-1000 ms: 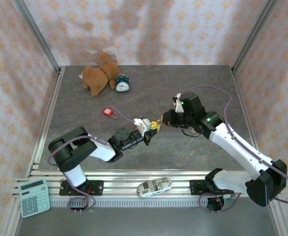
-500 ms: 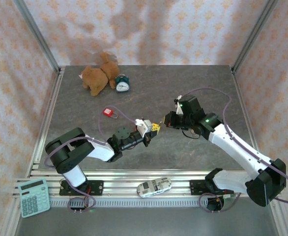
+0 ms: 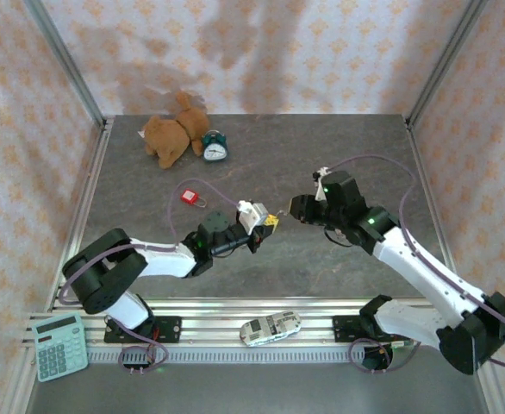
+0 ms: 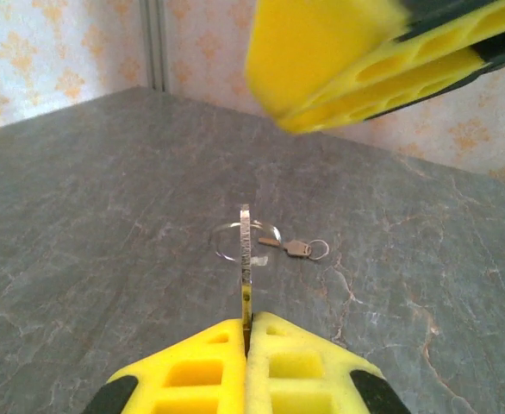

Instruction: Unlock with the key

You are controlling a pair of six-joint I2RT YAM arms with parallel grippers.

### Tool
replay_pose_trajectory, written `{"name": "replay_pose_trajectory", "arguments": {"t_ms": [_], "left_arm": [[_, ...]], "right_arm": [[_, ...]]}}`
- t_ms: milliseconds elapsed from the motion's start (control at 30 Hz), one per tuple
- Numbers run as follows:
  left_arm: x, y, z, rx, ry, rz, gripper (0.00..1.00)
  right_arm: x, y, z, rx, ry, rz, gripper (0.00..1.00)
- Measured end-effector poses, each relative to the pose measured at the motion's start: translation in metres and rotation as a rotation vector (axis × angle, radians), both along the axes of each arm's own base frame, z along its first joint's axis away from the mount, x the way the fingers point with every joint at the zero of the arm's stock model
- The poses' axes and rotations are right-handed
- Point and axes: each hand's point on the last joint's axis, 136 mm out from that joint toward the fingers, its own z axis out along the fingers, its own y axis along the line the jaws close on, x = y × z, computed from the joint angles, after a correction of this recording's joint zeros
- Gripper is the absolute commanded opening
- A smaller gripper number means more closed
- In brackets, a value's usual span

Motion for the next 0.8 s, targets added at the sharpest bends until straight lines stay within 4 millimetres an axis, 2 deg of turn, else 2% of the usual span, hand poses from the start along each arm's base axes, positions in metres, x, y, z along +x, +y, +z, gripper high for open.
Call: {"name": "replay_pose_trajectory", "arguments": {"t_ms": [33, 67, 133, 233, 333, 633, 800], "left_arm": [[0.003, 0.000, 0.005, 0.004, 0.018, -0.005, 0.00], [0.006, 0.001, 0.010, 0.004, 0.038, -0.012, 0.00], [0.010, 0.002, 0.018, 0.005, 0.074, -0.033, 0.00], [0.010, 0.004, 0.021, 0.002, 0.141, -0.076, 0.00], [0.004, 0.007, 0.013, -0.007, 0.232, -0.119, 0.00], [-0.003, 0.009, 0.022, -0.182, 0.430, -0.248, 0.00], [-0.010, 0.009, 0.019, -0.225, 0.507, -0.292, 0.00]], "right_arm": [[0.001, -0.004, 0.005, 0.011, -0.055, -0.011, 0.57], [0.002, -0.007, 0.007, 0.021, -0.105, -0.024, 0.60], [0.006, -0.015, 0.004, 0.018, -0.165, -0.059, 0.60], [0.014, -0.022, -0.012, -0.037, -0.184, -0.095, 0.66], [0.014, -0.017, -0.015, -0.037, -0.217, -0.044, 0.65], [-0.001, 0.036, -0.008, 0.116, -0.282, 0.262, 0.53], [0.001, 0.038, -0.001, 0.188, -0.286, 0.305, 0.48]]}}
